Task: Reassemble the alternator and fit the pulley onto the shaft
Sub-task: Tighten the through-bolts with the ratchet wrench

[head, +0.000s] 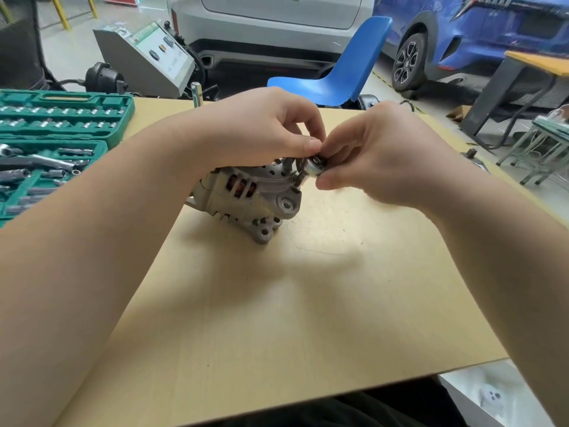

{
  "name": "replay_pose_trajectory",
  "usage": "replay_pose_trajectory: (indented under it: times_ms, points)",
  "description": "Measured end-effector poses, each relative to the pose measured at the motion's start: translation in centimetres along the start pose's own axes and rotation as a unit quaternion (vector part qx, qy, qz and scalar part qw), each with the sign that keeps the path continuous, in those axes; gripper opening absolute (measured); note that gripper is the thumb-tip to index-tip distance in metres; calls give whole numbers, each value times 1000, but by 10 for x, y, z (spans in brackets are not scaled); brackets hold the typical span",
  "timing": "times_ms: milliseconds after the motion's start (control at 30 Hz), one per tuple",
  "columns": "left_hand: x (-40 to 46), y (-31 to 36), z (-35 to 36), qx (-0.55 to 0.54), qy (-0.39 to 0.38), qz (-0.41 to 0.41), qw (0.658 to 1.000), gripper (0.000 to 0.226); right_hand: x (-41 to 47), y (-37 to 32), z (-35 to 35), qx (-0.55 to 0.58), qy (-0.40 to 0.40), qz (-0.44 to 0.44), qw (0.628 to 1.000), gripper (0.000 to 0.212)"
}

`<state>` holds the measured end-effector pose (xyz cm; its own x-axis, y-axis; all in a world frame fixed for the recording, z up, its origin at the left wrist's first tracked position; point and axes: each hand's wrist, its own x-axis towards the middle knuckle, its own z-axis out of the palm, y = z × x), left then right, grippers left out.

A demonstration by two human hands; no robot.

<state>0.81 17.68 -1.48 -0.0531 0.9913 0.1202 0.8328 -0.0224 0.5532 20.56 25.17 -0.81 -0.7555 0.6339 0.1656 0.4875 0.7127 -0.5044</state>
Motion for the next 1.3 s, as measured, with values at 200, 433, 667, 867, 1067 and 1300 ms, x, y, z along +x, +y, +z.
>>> replay_pose_trajectory:
  times_ms: [200, 433, 667, 867, 1067, 1300]
  points:
    - [-1, 1, 0, -6, 3, 7, 1000, 6, -1, -1, 13, 26, 24, 48, 998, 27]
    - [-2, 1, -1, -5, 2, -5, 1000, 6, 2, -2, 0, -82, 5, -42, 996, 20]
    - [-4, 4, -1, -17, -5, -6, 1000, 7, -4, -4, 9, -73, 37, -6, 997, 24]
    - [-5, 5, 0, -16, -11, 7, 1000, 5, -7, -10, 18, -46, 38, 18, 998, 29]
    - [-6, 3, -2, -5, -8, 1, 1000, 3, -3, -4, 4, -83, -3, -54, 995, 18]
    - [-2, 6, -1, -12, 4, -16, 1000, 8, -14, -12, 26, -16, 44, 48, 998, 38]
